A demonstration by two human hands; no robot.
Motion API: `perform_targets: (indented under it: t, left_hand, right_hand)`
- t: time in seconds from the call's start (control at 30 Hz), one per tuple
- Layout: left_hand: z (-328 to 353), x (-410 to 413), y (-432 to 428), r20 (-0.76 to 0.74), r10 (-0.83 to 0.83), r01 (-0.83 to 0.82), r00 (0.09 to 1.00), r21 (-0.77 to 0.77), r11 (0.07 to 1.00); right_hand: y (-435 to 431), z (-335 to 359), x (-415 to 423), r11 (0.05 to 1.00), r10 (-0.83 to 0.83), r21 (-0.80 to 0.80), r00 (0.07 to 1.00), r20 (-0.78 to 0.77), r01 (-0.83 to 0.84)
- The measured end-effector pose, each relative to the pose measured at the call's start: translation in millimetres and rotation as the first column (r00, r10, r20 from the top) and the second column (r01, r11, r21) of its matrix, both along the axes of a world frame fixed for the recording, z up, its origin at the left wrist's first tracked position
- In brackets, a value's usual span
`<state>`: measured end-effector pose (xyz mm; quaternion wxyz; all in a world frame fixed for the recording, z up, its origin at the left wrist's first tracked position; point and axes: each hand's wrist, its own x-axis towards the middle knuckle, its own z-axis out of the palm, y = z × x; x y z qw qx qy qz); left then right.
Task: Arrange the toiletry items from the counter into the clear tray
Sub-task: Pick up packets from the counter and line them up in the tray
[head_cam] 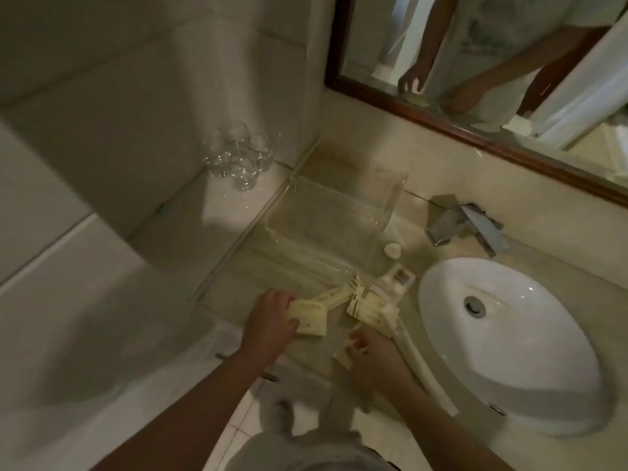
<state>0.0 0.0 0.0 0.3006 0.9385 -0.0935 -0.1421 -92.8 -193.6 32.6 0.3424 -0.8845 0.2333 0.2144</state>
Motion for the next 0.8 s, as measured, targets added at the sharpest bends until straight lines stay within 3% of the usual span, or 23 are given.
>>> perform_targets:
  t: [0.17, 0.3, 0.53, 0.7, 0.8]
  left_hand:
    - [2.4, 19.9, -17.2, 0.019, -0.139, 0.128, 0.990, 0.280, 0.951]
    - [5.8, 22.7, -19.9, -0.064, -0.137, 0.150, 0.989, 0.356, 0.922]
    - [21.6, 17.0, -10.2, -0.195, 0.088, -0.075, 0.977, 0.074, 0.994]
    - [51.8, 19.2, -13.4, -0.288, 0.321, -0.370, 0.902, -0.132, 0.920]
    - [67.1, 28.1, -15.3, -0.347, 0.361, -0.440, 0.865, -0.182, 0.879]
  right_hand:
    - [-28.2, 4.5, 16.3, 0.987, -0.088, -0.118, 0.981, 0.173, 0.109]
    - [-49.7, 7.7, 40.7, 0.960, 0.138, -0.266, 0.972, 0.188, -0.085]
    - [-64.3, 0.8, 68.2, 0.880, 0.351, -0.367, 0.933, 0.073, -0.302]
    - [-74.3, -6.2, 81.0, 0.835, 0.470, -0.367, 0.879, 0.087, -0.410]
    - [-75.6, 0.0, 91.0, 0.854, 0.475, -0.301, 0.872, 0.116, -0.425]
